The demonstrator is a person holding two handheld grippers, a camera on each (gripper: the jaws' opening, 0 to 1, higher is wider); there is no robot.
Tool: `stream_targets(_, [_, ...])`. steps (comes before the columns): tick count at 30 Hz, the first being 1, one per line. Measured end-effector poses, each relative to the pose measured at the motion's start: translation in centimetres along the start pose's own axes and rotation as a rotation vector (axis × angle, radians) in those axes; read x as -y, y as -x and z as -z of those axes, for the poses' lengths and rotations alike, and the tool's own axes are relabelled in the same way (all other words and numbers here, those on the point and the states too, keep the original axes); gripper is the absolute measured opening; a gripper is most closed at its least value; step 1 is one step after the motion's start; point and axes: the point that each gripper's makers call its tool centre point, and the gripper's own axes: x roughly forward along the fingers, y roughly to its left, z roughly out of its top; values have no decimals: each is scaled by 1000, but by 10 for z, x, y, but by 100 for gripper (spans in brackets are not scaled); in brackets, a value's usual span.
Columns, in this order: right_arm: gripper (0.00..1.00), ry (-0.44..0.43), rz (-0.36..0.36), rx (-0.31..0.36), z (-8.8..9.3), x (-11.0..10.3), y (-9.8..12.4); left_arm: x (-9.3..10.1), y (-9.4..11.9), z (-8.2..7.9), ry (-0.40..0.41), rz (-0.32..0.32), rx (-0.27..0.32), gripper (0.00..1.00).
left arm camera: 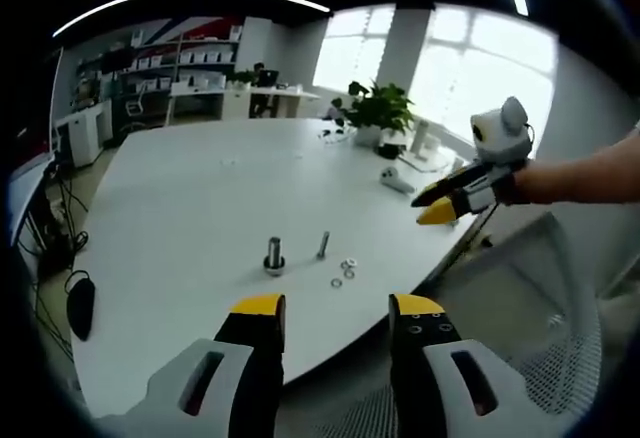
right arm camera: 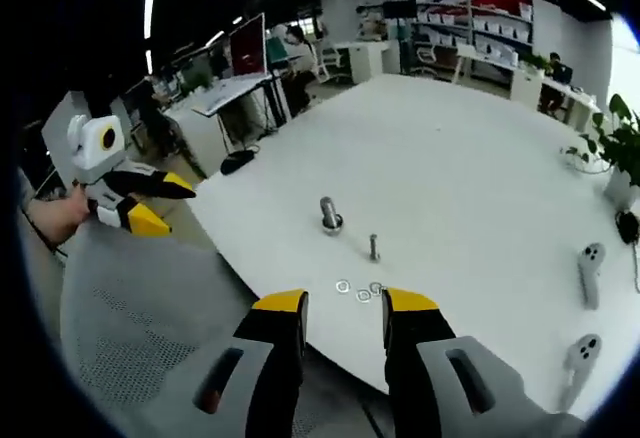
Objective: Place the washer onto the threaded stud by aligning its center hole with the stud, sliding it down to the base, and recovering from edge contact or off-axis alignment until the washer reaches the visible bottom stop.
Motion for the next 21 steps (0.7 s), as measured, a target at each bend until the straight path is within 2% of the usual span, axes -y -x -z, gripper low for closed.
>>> stream_targets(4, [32,-69,-20,-13,2,2,-21,0,-1,3,-5,2,-18,40])
stream_targets(9, [32,-213,-6,-6,6,14,-37,-1,-1,3,-6,-4,-16,39])
stream_targets(15, [32,-212,19,-45,17,25,-54,-1,-2,5,-5,-7,-32,37])
stream_targets(19, [32,-166,28,-81,22,28,-68,-5,-1,2,3,-21,-16,38])
stream_targets(21, [32,-176,20,-99,26,30,-76,-5,-2,2,3,-24,-21,37])
